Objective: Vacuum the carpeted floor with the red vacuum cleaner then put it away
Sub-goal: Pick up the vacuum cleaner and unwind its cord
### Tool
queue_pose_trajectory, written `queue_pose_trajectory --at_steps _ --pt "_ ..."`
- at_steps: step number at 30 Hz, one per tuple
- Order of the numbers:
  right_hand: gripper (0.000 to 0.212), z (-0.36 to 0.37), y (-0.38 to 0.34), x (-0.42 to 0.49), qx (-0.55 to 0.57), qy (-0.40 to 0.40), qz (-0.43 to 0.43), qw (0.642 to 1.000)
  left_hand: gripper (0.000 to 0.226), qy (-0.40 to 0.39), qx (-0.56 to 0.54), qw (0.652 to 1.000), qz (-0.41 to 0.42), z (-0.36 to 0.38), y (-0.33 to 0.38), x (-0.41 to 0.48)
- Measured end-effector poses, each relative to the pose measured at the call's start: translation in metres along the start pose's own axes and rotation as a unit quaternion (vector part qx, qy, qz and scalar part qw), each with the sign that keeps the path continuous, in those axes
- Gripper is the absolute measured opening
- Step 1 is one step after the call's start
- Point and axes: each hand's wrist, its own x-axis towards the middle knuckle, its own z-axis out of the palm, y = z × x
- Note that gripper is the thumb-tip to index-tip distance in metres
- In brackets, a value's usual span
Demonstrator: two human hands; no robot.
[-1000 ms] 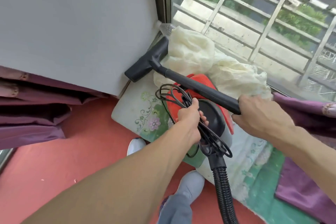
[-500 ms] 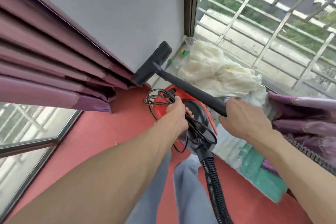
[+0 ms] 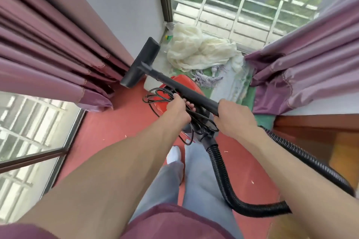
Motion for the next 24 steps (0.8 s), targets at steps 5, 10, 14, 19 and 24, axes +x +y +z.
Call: queue_pose_trajectory --at_steps 5,10,14,19,24 --pt "0.028 0.021 0.011 -0.083 0.003 0.004 0.049 0.999 0.049 -0.027 0.032 0.999 -0.013 -0.025 -0.064 -0.029" --pt "0.03 0.036 0.036 -0.162 0.011 -0.006 0.085 0.996 0.046 -0.062 0.072 0.995 -0.036 -0.041 -0.133 -0.059" --pt "0.03 0.059 0.066 -0.221 0.032 -0.016 0.119 0.992 0.04 -0.076 0.14 0.987 -0.016 -0.046 -0.191 -0.064" --pt "0.033 0.118 0.109 -0.282 0.16 -0.021 0.217 0.963 0.032 -0.088 0.233 0.967 0.045 -0.041 -0.255 -0.06" --pt "0.029 0.198 0.152 -0.31 0.302 -0.018 0.29 0.908 0.028 -0.081 0.301 0.943 0.114 -0.018 -0.306 -0.042"
